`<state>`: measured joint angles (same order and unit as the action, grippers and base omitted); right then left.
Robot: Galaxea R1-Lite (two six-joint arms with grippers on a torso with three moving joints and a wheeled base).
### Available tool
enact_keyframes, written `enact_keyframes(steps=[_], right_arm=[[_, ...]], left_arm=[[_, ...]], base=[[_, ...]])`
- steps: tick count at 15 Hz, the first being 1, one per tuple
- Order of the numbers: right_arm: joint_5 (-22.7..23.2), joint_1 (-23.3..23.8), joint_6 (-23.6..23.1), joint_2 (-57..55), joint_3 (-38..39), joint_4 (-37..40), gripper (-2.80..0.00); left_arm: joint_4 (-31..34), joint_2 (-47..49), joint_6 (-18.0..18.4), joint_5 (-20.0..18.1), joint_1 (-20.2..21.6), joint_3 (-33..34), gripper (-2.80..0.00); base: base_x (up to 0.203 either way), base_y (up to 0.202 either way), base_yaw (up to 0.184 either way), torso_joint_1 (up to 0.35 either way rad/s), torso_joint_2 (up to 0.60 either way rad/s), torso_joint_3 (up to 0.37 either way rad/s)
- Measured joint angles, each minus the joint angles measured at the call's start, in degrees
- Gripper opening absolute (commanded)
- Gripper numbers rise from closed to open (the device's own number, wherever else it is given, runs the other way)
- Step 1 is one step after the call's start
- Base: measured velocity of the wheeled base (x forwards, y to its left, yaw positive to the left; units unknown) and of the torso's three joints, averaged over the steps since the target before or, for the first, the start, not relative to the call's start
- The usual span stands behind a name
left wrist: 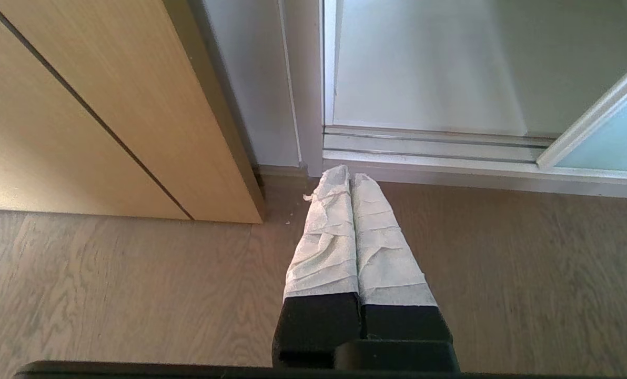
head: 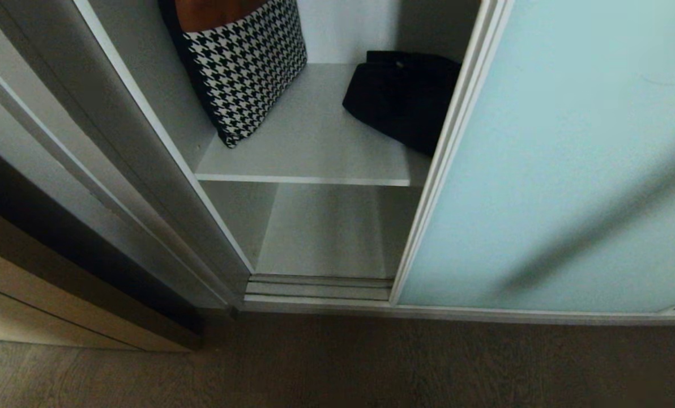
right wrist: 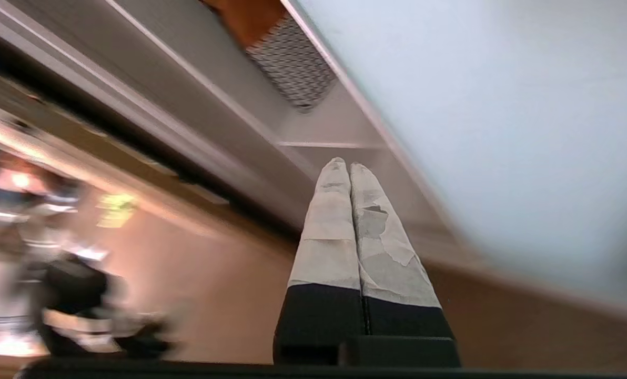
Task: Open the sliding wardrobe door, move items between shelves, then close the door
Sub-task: Close the door
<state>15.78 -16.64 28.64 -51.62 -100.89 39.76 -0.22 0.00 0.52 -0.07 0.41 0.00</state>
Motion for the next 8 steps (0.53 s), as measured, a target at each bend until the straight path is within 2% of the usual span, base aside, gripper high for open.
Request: enact_keyframes(steps=[3, 8], right_arm=[[-0.06, -4.11, 4.80, -7.48, -8.06, 3.33, -2.80], [2.31, -6.07, 4.59, -13.82, -9.65, 2.77, -2.80]], left_arm=[[-0.02, 0.00, 0.01, -0.04, 0.00, 0.00, -2.80], [-0.02, 0.02, 0.01, -0.02, 0.00, 0.00, -2.80]], base=[[0.000, 0.000, 0.000, 0.000, 0.00, 0.000], [0.000, 0.000, 0.000, 0.000, 0.00, 0.000]])
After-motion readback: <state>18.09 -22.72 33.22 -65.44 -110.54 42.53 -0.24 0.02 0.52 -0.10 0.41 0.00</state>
